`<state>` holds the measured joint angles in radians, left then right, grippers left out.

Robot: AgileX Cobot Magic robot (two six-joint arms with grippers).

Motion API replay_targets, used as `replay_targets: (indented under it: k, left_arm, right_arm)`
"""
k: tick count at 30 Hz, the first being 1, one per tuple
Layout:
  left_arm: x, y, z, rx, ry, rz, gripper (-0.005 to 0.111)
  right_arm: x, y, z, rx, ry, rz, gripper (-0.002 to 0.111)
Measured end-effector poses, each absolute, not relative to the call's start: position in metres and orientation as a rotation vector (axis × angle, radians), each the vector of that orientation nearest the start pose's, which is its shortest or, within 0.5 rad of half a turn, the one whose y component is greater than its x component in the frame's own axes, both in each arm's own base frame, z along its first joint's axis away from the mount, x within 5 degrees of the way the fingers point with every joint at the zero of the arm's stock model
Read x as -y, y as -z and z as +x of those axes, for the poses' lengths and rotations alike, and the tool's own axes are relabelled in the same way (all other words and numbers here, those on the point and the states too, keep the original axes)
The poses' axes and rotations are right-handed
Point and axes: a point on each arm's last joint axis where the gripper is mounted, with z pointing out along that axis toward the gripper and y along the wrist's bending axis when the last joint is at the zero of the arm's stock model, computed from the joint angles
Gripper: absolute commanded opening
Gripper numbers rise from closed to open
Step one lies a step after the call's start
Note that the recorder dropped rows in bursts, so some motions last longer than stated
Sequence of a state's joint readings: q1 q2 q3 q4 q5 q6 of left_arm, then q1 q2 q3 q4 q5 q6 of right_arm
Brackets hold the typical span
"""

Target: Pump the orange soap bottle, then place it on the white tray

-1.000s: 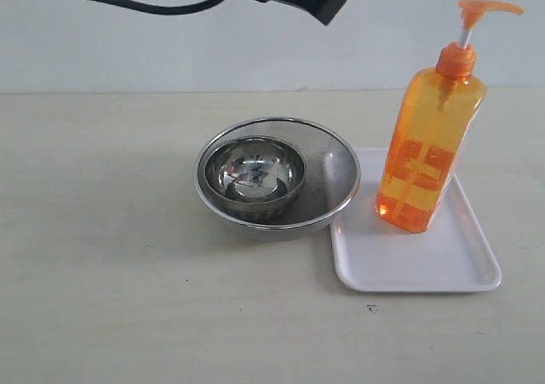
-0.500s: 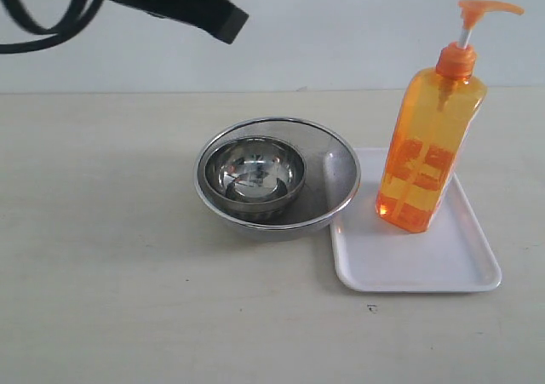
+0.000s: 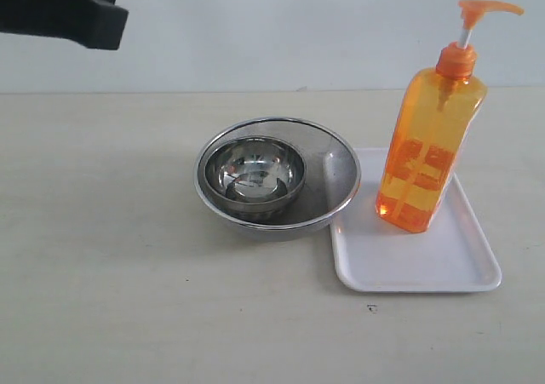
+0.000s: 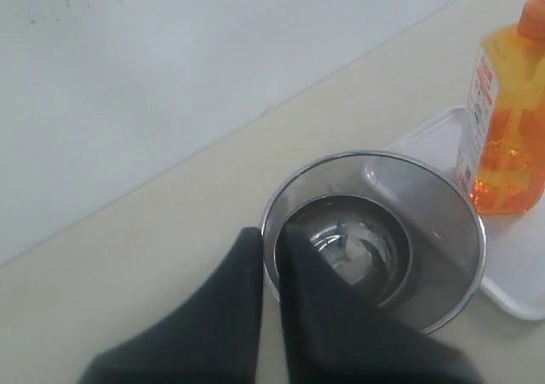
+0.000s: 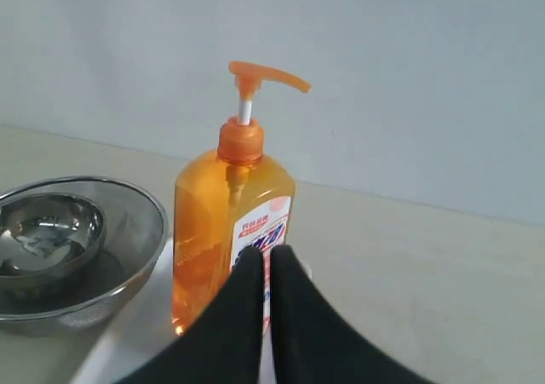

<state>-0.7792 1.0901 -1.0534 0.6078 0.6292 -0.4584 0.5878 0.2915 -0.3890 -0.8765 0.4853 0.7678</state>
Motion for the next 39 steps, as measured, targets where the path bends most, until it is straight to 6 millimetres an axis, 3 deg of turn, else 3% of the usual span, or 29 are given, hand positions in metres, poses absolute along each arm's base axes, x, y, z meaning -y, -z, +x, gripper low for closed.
replay_targets:
  k: [9, 21, 33, 39]
  left_arm:
    - [0.109, -0.378, 0.16, -1.901, 0.104, 0.538, 0.005]
    - [0.063, -0.367, 0.129, -1.883, 0.056, 0.341, 0.005]
    - [0.029, -0.344, 0.103, -1.915, 0.031, 0.199, 0.005]
    - [0.011, -0.342, 0.088, -1.898, 0.053, 0.124, 0.005]
  right_arm:
    - [-0.017, -0.314, 0.085, -1.688, -0.088, -0.265, 0.0]
    - [-0.039, -0.309, 0.113, -1.71, -0.022, -0.392, 0.0]
    - [-0.043, -0.313, 0.115, -1.655, -0.056, -0.401, 0.0]
    - [-0.044, -0.314, 0.115, -1.644, -0.053, -0.414, 0.0]
